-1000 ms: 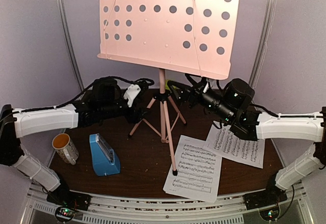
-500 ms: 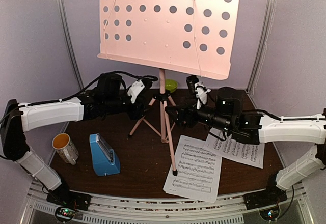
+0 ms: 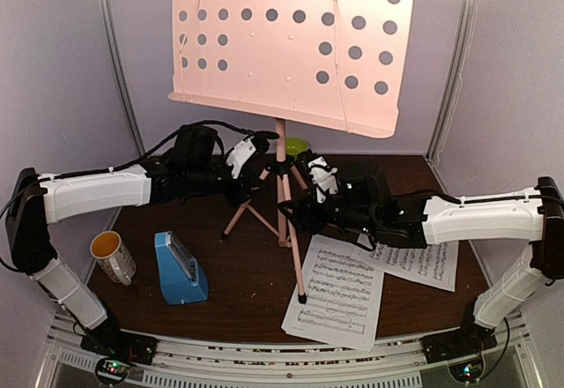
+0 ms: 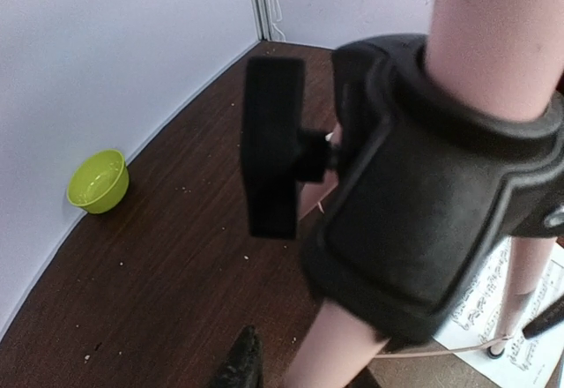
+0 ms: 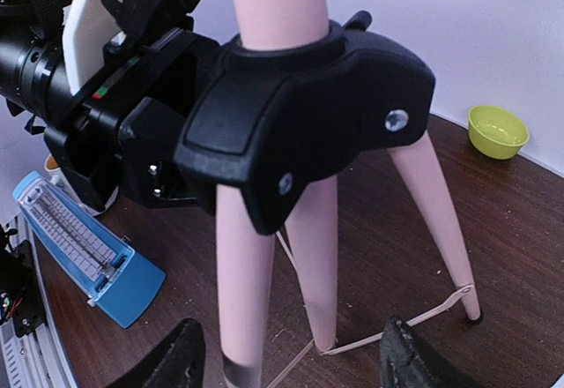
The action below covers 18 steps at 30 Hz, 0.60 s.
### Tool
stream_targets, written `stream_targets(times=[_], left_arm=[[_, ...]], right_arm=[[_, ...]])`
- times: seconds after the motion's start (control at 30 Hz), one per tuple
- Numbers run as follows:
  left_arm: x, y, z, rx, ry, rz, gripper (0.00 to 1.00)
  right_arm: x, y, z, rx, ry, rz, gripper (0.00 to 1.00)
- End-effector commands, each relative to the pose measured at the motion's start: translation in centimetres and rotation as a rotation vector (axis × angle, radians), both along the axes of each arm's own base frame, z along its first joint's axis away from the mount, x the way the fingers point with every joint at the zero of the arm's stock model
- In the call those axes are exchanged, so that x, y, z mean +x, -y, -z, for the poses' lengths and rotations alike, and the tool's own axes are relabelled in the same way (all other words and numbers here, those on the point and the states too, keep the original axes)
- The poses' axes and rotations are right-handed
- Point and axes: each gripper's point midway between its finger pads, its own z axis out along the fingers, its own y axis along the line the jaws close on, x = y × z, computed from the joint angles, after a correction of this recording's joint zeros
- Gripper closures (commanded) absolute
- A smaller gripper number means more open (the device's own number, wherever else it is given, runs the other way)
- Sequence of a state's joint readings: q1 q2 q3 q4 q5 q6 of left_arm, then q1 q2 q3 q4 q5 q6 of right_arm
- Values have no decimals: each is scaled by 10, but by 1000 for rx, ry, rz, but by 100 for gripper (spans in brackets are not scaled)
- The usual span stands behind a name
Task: Set up the instrument practice props
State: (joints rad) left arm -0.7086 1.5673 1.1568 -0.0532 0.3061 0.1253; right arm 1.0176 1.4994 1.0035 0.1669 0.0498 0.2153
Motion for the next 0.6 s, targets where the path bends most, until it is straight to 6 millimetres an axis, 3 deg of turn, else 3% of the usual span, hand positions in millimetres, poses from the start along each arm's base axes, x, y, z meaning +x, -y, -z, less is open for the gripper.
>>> stream_targets(times=[0.0,0.17,0.27,0.57], left_arm=[[12,3,-22,-54,45,-28,79],[15,-3,-25,-89,55,-78,91],[15,-4,-26,-98,55,-84,94],[14,-3,-28,-105,55,-79,98]], right_arm=[[11,7,-9,-37,24,89,36],[22,21,-12,-76,46,180,55],[22,23,-13,-84,52,187,58],[23,1,-7,-79,24,134,36]])
